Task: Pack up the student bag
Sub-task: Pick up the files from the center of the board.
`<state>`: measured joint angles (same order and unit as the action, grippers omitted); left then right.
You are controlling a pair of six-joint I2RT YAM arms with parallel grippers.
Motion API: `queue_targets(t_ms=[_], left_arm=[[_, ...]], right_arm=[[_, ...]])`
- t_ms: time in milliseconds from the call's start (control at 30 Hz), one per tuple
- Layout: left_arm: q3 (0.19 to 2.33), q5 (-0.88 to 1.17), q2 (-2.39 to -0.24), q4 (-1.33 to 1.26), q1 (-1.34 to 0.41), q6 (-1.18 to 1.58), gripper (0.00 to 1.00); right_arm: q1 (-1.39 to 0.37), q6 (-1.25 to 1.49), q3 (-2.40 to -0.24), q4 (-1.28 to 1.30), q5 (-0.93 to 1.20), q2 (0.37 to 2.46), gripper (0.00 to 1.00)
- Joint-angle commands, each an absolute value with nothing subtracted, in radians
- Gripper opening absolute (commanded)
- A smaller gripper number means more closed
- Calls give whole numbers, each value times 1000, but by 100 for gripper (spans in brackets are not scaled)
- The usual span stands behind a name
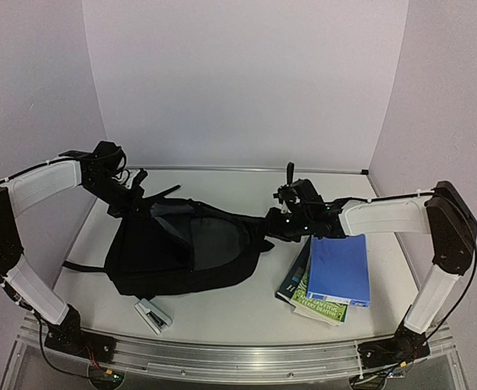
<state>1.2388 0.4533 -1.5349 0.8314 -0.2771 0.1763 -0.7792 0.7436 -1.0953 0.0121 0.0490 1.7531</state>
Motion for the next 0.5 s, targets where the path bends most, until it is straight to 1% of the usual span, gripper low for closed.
queue_targets(t_ms=[0, 33, 67, 133, 200, 367, 467], left_arm=[[1248, 538, -1528, 760, -270, 120, 0], [1247, 542, -1525, 745, -271, 116, 0], [1248, 544, -1523, 730, -271, 113, 0], [1255, 545, -1523, 710, -269, 107, 0], [1271, 539, -1530, 703, -268, 100, 0], [1296, 511, -1544, 698, -265, 82, 0], [1278, 518, -1537, 677, -260, 85, 0]], right_arm=[[-774, 704, -1163, 82, 71, 1662, 50], [-774, 702, -1163, 107, 57, 1624, 60], [-773, 700, -1162, 141, 35, 1593, 66], [-769, 694, -1157, 217, -14, 1519, 77], [-754, 698, -1139, 288, -58, 1450, 85], [-657, 723, -1041, 481, -98, 1291, 97], [-555, 742, -946, 536, -51, 1178, 98]])
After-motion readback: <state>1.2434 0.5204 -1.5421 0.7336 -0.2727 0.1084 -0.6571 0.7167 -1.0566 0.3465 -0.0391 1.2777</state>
